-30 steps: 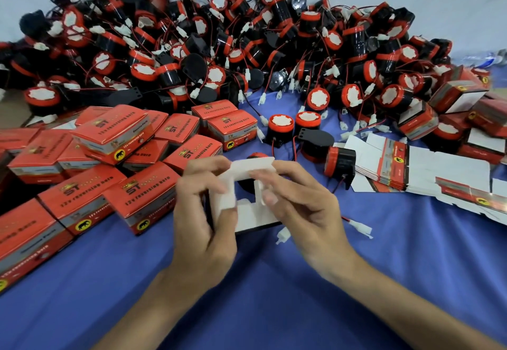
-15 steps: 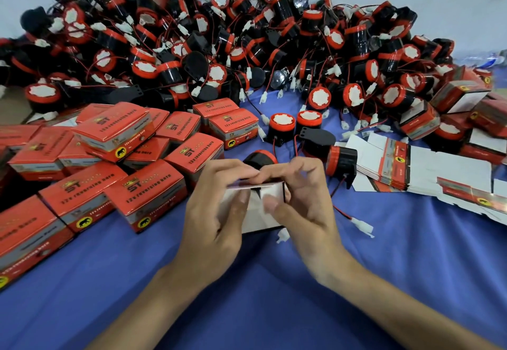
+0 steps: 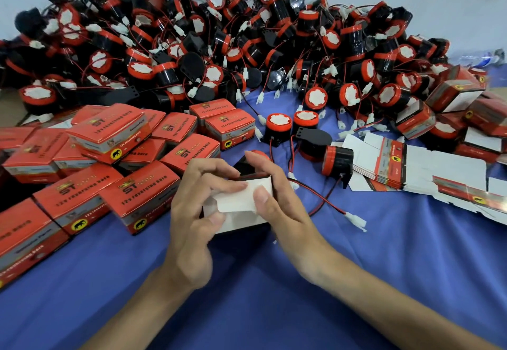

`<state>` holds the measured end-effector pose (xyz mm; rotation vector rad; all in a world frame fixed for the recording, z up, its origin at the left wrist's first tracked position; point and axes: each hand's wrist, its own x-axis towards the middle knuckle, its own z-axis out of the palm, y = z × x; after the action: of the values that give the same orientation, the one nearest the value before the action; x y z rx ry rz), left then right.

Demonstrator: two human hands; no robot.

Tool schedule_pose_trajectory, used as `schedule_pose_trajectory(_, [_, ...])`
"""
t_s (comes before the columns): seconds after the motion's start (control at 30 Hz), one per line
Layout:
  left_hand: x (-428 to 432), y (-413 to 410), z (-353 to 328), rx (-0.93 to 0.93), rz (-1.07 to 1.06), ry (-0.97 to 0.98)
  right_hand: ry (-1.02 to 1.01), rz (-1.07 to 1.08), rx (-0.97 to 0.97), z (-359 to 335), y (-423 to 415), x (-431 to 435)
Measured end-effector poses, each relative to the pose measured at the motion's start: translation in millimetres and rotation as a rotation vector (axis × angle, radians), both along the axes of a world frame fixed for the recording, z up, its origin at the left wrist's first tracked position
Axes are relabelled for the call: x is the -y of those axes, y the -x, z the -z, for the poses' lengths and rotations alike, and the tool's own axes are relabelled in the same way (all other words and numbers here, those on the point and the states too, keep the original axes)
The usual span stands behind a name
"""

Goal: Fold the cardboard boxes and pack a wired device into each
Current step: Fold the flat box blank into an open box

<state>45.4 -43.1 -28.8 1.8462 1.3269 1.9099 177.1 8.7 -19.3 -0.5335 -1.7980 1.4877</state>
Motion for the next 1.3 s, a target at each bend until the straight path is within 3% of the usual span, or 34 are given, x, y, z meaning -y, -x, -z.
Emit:
schedule_pose_trajectory(0.17, [0, -3, 0, -0.075, -0.056, 0.002, 0.039, -0.063, -0.088, 0, -5, -4])
schedule_pose_trajectory(0.3, [2, -7, -4, -0.087, -0.055, 0.011, -0.046, 0.02, -0.047, 3, -1, -3])
schedule_pose_trajectory(0.5, [-1, -5, -5, -0.18, -0.068, -0.037, -0.048, 0.044, -0.138, -1, -1, -2])
schedule_pose_trajectory(0.77, [1, -8, -10, -0.083, -0.076, -0.023, 0.081, -0.055, -0.252, -1, -1, -3])
schedule_pose_trajectory(1.0, [2, -6, -7, -0.026, -0.08, -0.019, 0.015, -0.033, -0.166, 3, 0, 5])
schedule_pose_trajectory(1.3, [4, 2, -6, -0.089, 0.034, 0.06, -0.03, 0.033, -0.137, -2, -4, 4])
